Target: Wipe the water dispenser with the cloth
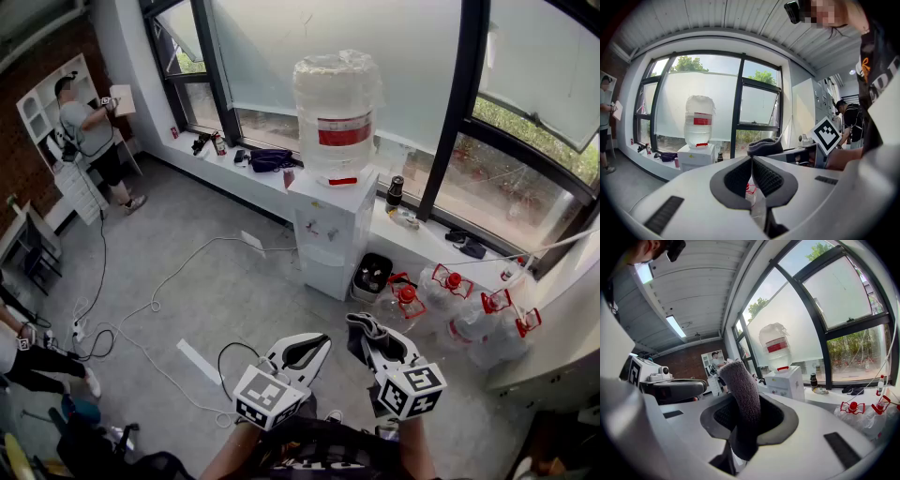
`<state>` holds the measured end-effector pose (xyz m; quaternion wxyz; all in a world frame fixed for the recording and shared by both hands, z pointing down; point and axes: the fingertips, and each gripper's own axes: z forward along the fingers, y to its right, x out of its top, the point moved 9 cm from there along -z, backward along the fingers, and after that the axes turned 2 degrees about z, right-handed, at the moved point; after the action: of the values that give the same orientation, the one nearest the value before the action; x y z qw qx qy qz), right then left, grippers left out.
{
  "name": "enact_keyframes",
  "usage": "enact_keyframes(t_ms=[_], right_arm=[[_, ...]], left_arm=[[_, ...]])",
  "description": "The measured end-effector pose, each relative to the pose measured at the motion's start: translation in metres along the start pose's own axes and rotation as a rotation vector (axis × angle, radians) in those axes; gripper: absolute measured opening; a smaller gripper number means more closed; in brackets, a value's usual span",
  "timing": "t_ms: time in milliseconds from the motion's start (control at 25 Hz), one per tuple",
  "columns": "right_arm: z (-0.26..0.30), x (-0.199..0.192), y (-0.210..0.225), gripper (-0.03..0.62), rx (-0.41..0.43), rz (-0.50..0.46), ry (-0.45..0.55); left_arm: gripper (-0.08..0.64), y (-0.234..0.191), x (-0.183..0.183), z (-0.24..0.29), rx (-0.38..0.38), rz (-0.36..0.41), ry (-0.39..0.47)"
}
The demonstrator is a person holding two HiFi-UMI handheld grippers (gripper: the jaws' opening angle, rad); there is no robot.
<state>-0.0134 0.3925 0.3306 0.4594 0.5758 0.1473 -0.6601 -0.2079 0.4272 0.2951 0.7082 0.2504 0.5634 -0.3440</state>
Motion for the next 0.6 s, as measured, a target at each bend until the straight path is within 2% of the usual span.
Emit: enact_keyframes(t_ms=[280,600], right_arm=[[-0.011,-0.003,0.006,0.103,0.013,0.009,0.007],[-0.024,-0.012,0.008,0.104,0.021,0.038,0.013]], left_arm=[[0.023,0.013,-0.007,0.001,-0.007,0.001,0.007],[0.023,0.024,-0.011,-0.002,0.001,0.001,-0.028]])
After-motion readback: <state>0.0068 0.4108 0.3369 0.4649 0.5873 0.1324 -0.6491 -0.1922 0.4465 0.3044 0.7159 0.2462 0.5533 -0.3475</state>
